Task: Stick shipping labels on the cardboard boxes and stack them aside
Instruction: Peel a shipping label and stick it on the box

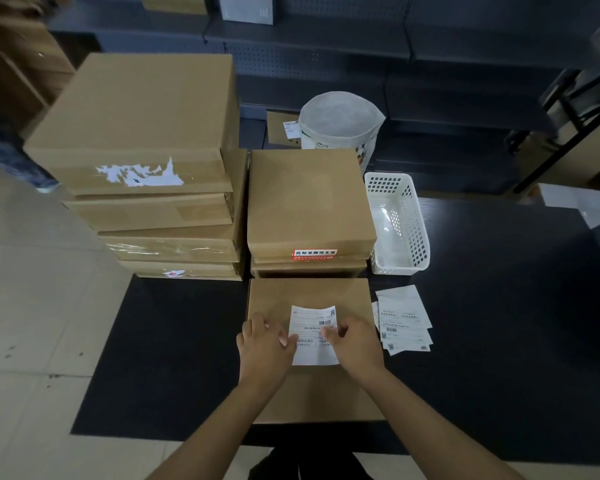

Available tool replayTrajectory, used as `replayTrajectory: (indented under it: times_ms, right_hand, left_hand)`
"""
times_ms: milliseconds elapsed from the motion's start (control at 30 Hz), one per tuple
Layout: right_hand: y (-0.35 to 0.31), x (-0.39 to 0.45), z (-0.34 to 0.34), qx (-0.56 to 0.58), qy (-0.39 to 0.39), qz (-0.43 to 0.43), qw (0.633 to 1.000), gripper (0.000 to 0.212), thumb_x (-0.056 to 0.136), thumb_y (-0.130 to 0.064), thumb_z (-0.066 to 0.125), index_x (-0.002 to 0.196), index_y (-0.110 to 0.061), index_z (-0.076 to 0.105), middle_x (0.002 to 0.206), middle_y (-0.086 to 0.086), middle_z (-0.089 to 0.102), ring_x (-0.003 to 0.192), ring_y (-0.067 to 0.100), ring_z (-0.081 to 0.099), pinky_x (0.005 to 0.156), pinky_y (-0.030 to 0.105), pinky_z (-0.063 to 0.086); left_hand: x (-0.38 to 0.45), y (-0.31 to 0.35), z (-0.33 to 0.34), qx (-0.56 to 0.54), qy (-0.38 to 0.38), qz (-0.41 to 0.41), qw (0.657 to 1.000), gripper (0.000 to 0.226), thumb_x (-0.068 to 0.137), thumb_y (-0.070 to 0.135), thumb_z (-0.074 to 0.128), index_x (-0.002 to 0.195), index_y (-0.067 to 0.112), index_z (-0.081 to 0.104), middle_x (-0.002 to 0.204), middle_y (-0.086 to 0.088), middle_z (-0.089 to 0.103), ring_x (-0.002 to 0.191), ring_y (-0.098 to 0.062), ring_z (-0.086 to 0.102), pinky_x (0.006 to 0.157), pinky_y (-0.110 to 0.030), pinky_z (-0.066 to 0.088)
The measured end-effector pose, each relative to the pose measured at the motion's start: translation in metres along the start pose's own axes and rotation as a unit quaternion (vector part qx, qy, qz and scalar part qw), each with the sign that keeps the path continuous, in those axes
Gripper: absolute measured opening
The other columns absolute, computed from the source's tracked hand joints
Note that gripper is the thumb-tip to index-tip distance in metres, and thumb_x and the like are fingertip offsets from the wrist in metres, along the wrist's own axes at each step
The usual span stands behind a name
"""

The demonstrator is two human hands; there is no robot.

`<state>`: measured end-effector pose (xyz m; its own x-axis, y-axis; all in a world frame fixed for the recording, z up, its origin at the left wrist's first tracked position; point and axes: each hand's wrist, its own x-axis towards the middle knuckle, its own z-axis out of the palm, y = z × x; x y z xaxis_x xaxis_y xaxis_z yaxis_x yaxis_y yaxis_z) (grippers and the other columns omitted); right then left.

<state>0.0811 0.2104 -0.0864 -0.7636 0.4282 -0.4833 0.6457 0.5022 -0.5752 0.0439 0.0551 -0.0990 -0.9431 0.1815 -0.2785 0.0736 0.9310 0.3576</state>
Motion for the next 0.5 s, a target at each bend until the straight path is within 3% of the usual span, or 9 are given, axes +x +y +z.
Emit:
replayTrajectory:
  times_ms: [100, 167, 200, 233, 333, 367, 433, 500]
  right_hand:
    - [0.0, 0.002, 0.002, -0.066, 0.014, -0.017, 0.998, 0.028, 0.092, -0.042, 0.058, 0.071, -0.026, 0.05, 0.08, -0.007, 0.058, 0.07, 0.006, 0.055, 0.055, 0.019, 0.037]
    - [0.001, 0.003, 0.005, -0.169, 0.049, -0.03, 0.984, 0.028, 0.09, -0.051, 0.055, 0.093, -0.023, 0.056, 0.1, -0.002, 0.059, 0.092, 0.014, 0.057, 0.077, 0.027, 0.043]
    - [0.003, 0.002, 0.009, -0.228, 0.073, -0.03, 0.97, 0.039, 0.088, -0.054, 0.053, 0.107, -0.02, 0.054, 0.108, 0.0, 0.056, 0.102, 0.019, 0.054, 0.088, 0.033, 0.039]
    - [0.005, 0.001, 0.011, -0.26, 0.109, -0.037, 0.959, 0.046, 0.086, -0.055, 0.054, 0.112, -0.017, 0.052, 0.111, 0.003, 0.054, 0.105, 0.022, 0.052, 0.091, 0.036, 0.038]
    - [0.013, -0.006, 0.016, -0.247, 0.202, -0.162, 0.934, 0.04, 0.083, -0.041, 0.064, 0.111, -0.013, 0.054, 0.115, 0.009, 0.055, 0.106, 0.028, 0.055, 0.091, 0.04, 0.043]
    - [0.015, -0.007, 0.017, -0.227, 0.174, -0.198, 0.938, 0.042, 0.086, -0.037, 0.062, 0.12, -0.014, 0.053, 0.128, 0.009, 0.052, 0.119, 0.029, 0.051, 0.1, 0.041, 0.04]
    - [0.016, -0.009, 0.025, -0.221, 0.099, -0.249, 0.938, 0.052, 0.095, -0.035, 0.048, 0.143, -0.018, 0.036, 0.154, 0.003, 0.03, 0.144, 0.028, 0.026, 0.118, 0.039, 0.021]
    - [0.013, -0.008, 0.033, -0.261, 0.078, -0.287, 0.918, 0.057, 0.096, -0.035, 0.034, 0.149, -0.017, 0.026, 0.158, 0.002, 0.022, 0.146, 0.025, 0.02, 0.118, 0.038, 0.012]
  left_hand:
    - [0.0, 0.001, 0.003, 0.06, 0.015, 0.011, 0.998, 0.033, 0.094, 0.05, 0.045, 0.101, 0.023, 0.063, 0.127, 0.0, 0.042, 0.119, -0.017, 0.039, 0.101, -0.03, 0.032]
    - [-0.002, 0.001, 0.006, 0.133, 0.032, 0.013, 0.991, 0.046, 0.092, 0.054, 0.044, 0.118, 0.018, 0.054, 0.129, -0.005, 0.044, 0.117, -0.02, 0.044, 0.098, -0.032, 0.036]
    - [-0.003, 0.0, 0.006, 0.158, 0.041, 0.011, 0.986, 0.052, 0.088, 0.056, 0.05, 0.121, 0.014, 0.052, 0.126, -0.008, 0.048, 0.113, -0.022, 0.049, 0.095, -0.034, 0.04]
    - [-0.004, -0.002, 0.005, 0.165, 0.06, 0.021, 0.984, 0.055, 0.083, 0.055, 0.059, 0.118, 0.012, 0.055, 0.12, -0.01, 0.052, 0.106, -0.024, 0.054, 0.09, -0.037, 0.044]
    - [-0.007, -0.01, 0.013, 0.132, 0.118, 0.128, 0.976, 0.05, 0.07, 0.038, 0.077, 0.109, 0.011, 0.06, 0.113, -0.01, 0.059, 0.098, -0.026, 0.06, 0.086, -0.041, 0.048]
    - [-0.008, -0.01, 0.016, 0.117, 0.128, 0.177, 0.969, 0.05, 0.07, 0.032, 0.078, 0.112, 0.012, 0.06, 0.117, -0.009, 0.06, 0.102, -0.025, 0.061, 0.089, -0.041, 0.048]
    - [-0.009, -0.007, 0.019, 0.107, 0.132, 0.248, 0.954, 0.051, 0.074, 0.033, 0.074, 0.119, 0.012, 0.061, 0.123, -0.008, 0.062, 0.11, -0.024, 0.063, 0.095, -0.041, 0.048]
    - [-0.004, -0.007, 0.024, 0.116, 0.119, 0.269, 0.949, 0.047, 0.084, 0.038, 0.057, 0.125, 0.013, 0.06, 0.127, -0.006, 0.063, 0.118, -0.022, 0.06, 0.101, -0.04, 0.04]
